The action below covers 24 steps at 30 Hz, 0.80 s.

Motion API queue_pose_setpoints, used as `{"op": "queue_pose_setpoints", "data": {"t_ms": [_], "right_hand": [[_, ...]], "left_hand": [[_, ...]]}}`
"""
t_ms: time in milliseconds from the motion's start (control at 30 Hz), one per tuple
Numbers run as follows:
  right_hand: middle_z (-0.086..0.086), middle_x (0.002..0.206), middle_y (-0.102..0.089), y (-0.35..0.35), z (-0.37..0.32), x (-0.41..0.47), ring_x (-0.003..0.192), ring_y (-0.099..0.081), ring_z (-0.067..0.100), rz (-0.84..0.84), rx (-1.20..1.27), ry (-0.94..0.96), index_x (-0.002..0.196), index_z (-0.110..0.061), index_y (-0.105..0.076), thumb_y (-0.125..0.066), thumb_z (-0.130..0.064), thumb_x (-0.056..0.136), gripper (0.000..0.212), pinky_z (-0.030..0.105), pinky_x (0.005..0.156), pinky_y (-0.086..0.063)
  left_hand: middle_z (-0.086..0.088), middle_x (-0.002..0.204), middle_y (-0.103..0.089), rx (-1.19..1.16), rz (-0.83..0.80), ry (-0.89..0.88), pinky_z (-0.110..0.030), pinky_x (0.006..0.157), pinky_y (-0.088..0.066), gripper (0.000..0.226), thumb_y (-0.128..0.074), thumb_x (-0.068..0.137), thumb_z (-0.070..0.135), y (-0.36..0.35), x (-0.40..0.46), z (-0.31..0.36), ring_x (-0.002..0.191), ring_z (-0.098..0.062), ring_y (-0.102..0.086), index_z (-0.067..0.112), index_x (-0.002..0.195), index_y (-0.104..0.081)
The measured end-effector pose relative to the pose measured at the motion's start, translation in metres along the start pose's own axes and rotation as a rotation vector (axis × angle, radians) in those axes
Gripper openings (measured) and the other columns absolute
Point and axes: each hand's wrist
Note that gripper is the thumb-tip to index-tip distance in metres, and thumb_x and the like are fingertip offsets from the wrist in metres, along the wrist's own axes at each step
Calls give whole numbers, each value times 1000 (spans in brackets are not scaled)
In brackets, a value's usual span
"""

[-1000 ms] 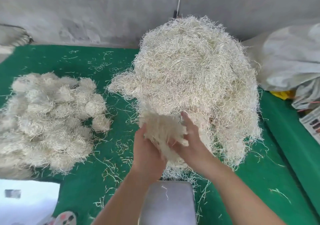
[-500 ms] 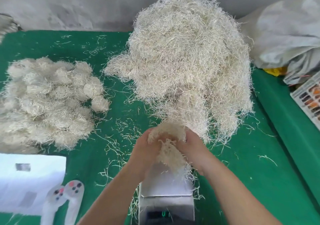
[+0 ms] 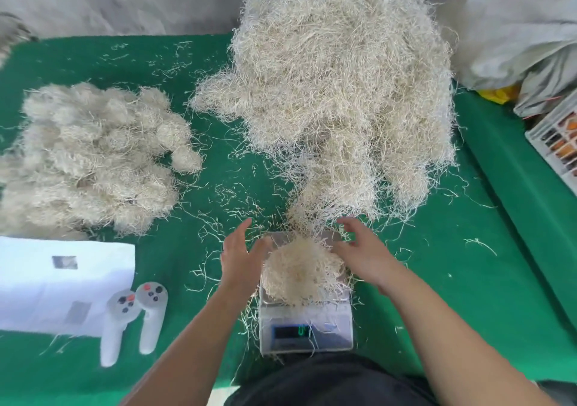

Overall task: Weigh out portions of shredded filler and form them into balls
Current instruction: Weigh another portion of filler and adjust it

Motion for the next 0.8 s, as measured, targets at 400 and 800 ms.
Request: {"op": "queue_pose_setpoints", "data": {"t_ms": [400, 800], "right_hand": [[3, 165, -34, -20, -12, -38, 152, -30, 21, 40, -325, 445, 159, -21, -37, -69, -27, 96, 71, 43, 127, -23], [0, 171, -22, -32, -1, -38, 158, -17, 20, 31, -390, 406, 160, -32, -30, -64, -35, 99, 70, 40, 125, -14]], "left_hand": [[13, 160, -32, 500, -3, -561, -37, 118, -15, 50, -61, 98, 31, -2, -40, 9, 147, -13, -22, 41, 145, -49], [14, 153, -37, 496, 19, -533, -35, 116, -24, 47, -62, 97, 24, 3, -55, -3, 143, -13, -29, 42, 140, -53]]}}
Point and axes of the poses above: each hand's wrist, its own x-axis towards the middle knuckle, its own y-axis out of the back of the hand, z = x × y
